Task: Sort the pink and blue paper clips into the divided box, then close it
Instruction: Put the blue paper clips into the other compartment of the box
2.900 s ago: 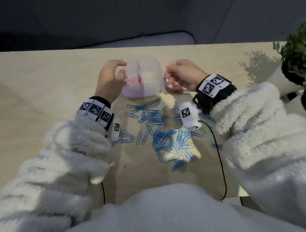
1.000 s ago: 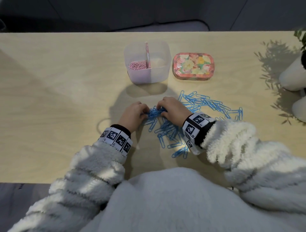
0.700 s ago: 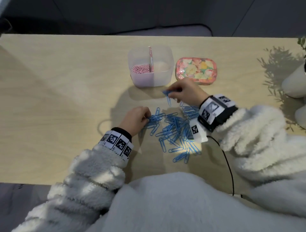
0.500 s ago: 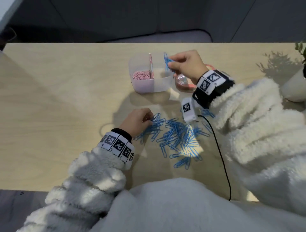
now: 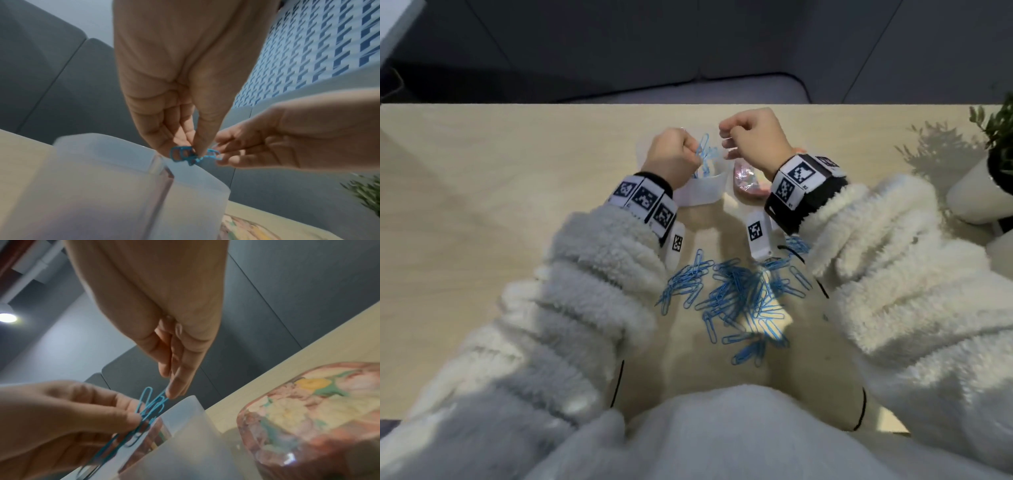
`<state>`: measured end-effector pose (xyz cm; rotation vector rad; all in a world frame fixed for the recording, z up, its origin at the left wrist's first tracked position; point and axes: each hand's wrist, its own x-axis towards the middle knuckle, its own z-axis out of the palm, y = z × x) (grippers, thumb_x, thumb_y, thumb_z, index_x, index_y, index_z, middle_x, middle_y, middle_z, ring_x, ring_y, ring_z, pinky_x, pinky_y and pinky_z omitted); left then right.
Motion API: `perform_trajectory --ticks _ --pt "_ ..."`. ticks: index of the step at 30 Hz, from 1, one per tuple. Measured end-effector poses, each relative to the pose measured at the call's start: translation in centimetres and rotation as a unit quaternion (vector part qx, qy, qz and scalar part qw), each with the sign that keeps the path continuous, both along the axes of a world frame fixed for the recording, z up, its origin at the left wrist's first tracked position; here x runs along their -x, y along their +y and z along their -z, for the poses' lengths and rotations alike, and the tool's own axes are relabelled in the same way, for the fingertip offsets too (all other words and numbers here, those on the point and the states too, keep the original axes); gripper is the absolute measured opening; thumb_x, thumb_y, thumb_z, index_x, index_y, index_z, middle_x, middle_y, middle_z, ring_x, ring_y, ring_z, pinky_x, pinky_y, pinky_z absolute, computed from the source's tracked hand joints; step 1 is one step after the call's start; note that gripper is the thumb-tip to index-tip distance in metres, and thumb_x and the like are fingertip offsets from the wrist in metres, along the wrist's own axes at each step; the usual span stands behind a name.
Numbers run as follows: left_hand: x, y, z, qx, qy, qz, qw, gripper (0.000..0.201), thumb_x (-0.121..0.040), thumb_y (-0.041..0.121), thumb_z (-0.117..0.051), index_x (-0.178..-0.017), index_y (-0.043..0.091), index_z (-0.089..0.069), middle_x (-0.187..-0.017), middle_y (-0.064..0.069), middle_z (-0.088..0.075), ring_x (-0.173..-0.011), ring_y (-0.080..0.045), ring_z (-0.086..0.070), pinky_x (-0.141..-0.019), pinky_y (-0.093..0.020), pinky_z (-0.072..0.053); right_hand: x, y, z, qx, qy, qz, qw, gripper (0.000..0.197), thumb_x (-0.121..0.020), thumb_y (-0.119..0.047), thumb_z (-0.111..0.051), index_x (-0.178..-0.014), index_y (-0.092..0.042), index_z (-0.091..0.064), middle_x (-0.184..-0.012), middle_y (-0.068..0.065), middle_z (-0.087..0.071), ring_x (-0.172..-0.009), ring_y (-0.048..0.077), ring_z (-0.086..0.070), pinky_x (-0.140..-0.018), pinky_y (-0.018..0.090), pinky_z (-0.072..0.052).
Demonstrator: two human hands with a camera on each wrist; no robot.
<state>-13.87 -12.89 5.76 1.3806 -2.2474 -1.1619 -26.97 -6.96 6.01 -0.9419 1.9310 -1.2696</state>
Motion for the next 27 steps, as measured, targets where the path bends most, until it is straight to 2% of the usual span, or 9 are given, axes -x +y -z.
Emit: perform_trajectory --ticks 3,5,9,11,13,18,21,24,27 --pt "2.0 -0.8 0.5 0.046 -0.048 -0.005 0.998 0.018 -0.076 0.003 -0.053 -0.084 0.013 -0.066 -0.091 -0.009 -0.068 -0.095 -0.029 -0.063 -0.081 -0.032 -0.051 0.5 2.2 0.0 0.004 0.108 0.019 0.994 0.031 -0.082 0.001 -0.042 -0.096 -0.003 -0.069 -0.094 0.009 -0.069 -0.084 0.015 -0.06 -0.083 0.026 -0.051" --pt "2.6 -0.9 0.6 0.063 -0.085 0.001 0.994 0.016 -0.078 0.005 -0.058 -0.09 0.009 -0.068 -0.102 -0.012 -0.069 -0.098 -0.028 -0.063 -0.081 -0.029 -0.049 0.3 3.6 0.0 0.008 0.157 0.028 0.987 0.032 -0.082 -0.001 -0.043 -0.101 -0.004 -0.069 -0.103 0.01 -0.07 -0.091 0.017 -0.062 -0.087 0.022 -0.046" --pt "1.9 -0.8 0.0 0.052 -0.069 0.027 0.996 0.02 -0.076 0.018 -0.07 -0.092 0.006 -0.069 -0.092 -0.01 -0.068 -0.094 -0.027 -0.064 -0.085 -0.032 -0.051 -0.5 5.3 0.8 0.016 0.169 0.021 0.985 0.031 -0.081 0.001 -0.043 -0.097 -0.003 -0.069 -0.098 0.01 -0.07 -0.08 0.015 -0.06 -0.072 0.018 -0.044" --pt "0.4 -0.5 -0.5 0.033 -0.013 0.017 0.999 0.006 -0.078 0.012 -0.064 -0.08 0.008 -0.069 -0.071 -0.005 -0.064 -0.077 -0.028 -0.065 -0.081 -0.036 -0.055 -0.9 5.9 1.6 -0.008 0.161 -0.01 0.987 0.028 -0.084 0.001 -0.043 -0.096 -0.002 -0.068 -0.09 0.007 -0.066 -0.072 0.011 -0.056 -0.067 0.018 -0.044" --pt "-1.9 0.2 -0.6 0.028 0.024 0.004 0.999 0.014 -0.078 0.004 -0.056 -0.071 0.012 -0.065 -0.063 -0.002 -0.06 -0.059 -0.022 -0.06 -0.072 -0.035 -0.058 -1.4 6.6 2.8 -0.068 0.156 -0.081 0.982 0.026 -0.087 0.0 -0.044 -0.099 -0.001 -0.067 -0.091 0.009 -0.065 -0.076 0.016 -0.058 -0.072 0.027 -0.048" --pt "-9.7 3.9 1.8 0.042 -0.119 0.095 0.987 0.012 -0.079 0.02 -0.066 -0.088 0.011 -0.066 -0.087 -0.006 -0.068 -0.071 -0.019 -0.057 -0.072 -0.031 -0.049 -3.2 8.2 6.1 -0.168 0.237 -0.185 0.939 0.026 -0.086 -0.008 -0.048 -0.104 0.001 -0.065 -0.107 0.018 -0.066 -0.097 0.03 -0.06 -0.082 0.033 -0.047" --pt "-13.7 6.4 4.5 -0.025 -0.208 0.106 0.972 0.04 -0.066 0.034 -0.079 -0.094 0.015 -0.058 -0.09 -0.001 -0.06 -0.074 -0.019 -0.056 -0.072 -0.032 -0.045 -5.1 8.2 7.5 -0.188 0.297 -0.239 0.905 0.024 -0.086 -0.018 -0.05 -0.09 0.002 -0.063 -0.099 0.023 -0.059 -0.095 0.037 -0.054 -0.077 0.037 -0.042" --pt "-15.3 8.7 6.2 -0.031 -0.212 0.103 0.971 0.058 -0.054 0.042 -0.085 -0.092 0.013 -0.052 -0.089 -0.002 -0.053 -0.074 -0.02 -0.053 -0.067 -0.03 -0.042 -7.3 8.4 8.0 -0.193 0.334 -0.307 0.87 0.034 -0.084 -0.034 -0.058 -0.096 -0.003 -0.061 -0.106 0.021 -0.053 -0.105 0.034 -0.047 -0.09 0.04 -0.04" --pt "-14.9 9.8 6.7 -0.013 -0.185 0.091 0.978 0.06 -0.053 0.039 -0.086 -0.093 0.01 -0.052 -0.089 -0.003 -0.05 -0.077 -0.021 -0.052 -0.069 -0.034 -0.045 -9.2 9.3 8.1 -0.171 0.352 -0.378 0.839 0.049 -0.074 -0.05 -0.066 -0.099 -0.01 -0.056 -0.111 0.013 -0.048 -0.107 0.029 -0.041 -0.091 0.039 -0.039"
